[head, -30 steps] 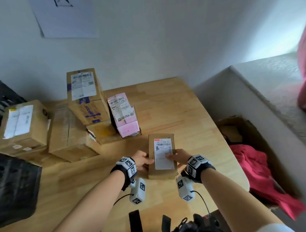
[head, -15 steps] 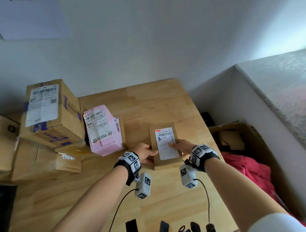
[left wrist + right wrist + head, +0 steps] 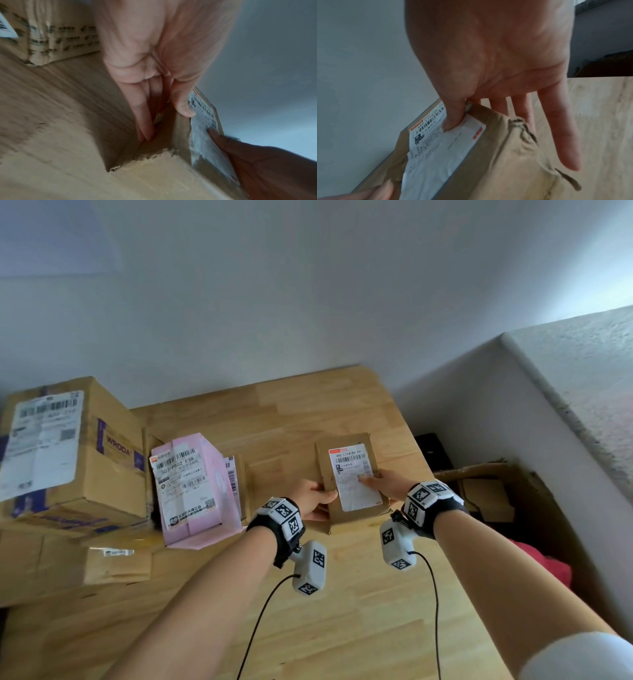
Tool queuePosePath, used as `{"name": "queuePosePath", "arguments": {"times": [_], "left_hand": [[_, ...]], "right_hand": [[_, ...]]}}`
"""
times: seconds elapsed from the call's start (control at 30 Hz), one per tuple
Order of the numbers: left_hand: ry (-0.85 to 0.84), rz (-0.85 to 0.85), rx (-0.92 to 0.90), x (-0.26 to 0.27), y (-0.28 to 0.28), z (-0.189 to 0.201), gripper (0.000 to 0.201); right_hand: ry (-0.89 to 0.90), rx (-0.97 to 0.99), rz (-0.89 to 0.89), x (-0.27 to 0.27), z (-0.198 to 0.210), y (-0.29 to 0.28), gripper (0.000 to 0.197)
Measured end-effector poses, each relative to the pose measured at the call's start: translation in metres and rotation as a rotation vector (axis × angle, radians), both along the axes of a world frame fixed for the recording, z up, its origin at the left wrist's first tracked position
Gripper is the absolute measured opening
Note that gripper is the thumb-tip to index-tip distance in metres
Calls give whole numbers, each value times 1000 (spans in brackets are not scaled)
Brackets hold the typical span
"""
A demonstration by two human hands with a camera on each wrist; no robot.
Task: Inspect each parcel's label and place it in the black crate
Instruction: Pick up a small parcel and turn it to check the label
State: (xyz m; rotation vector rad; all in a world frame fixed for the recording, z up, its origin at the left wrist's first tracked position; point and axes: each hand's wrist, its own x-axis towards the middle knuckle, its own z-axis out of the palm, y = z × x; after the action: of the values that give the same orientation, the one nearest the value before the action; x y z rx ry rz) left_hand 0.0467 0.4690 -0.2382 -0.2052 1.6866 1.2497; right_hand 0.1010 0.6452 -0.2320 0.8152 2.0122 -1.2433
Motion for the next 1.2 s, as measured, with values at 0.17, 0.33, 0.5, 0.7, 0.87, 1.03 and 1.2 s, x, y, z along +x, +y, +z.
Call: {"name": "queuePosePath", "arguments": {"times": [0.17,0.33,0.5,0.7,0.87,1.03,1.2], "left_hand": [[1,14,-7,-10,10,-1,28],[6,19,-12,-18,18,-1,31],[7,14,-24,-24,26,2,27],[-2,14,-29,-34,34,3,23],[2,9,-35,-37,36,1,24],[179,-65,-182,-26,40,-4,30],[245,-207,-231,-22,25,31,43]], "right_hand": [[4,-4,-21,-14,0,8,42],[2,20,-11,-22,-2,15,44],[20,27,-3,-29,-3,22,42],[23,61,30,-40,-7,31,45],[35,80,20,-43,-10,33,43],[59,124,-98,-39,-10,22,45],[73,403,-155,-31,8,-3,47]]}}
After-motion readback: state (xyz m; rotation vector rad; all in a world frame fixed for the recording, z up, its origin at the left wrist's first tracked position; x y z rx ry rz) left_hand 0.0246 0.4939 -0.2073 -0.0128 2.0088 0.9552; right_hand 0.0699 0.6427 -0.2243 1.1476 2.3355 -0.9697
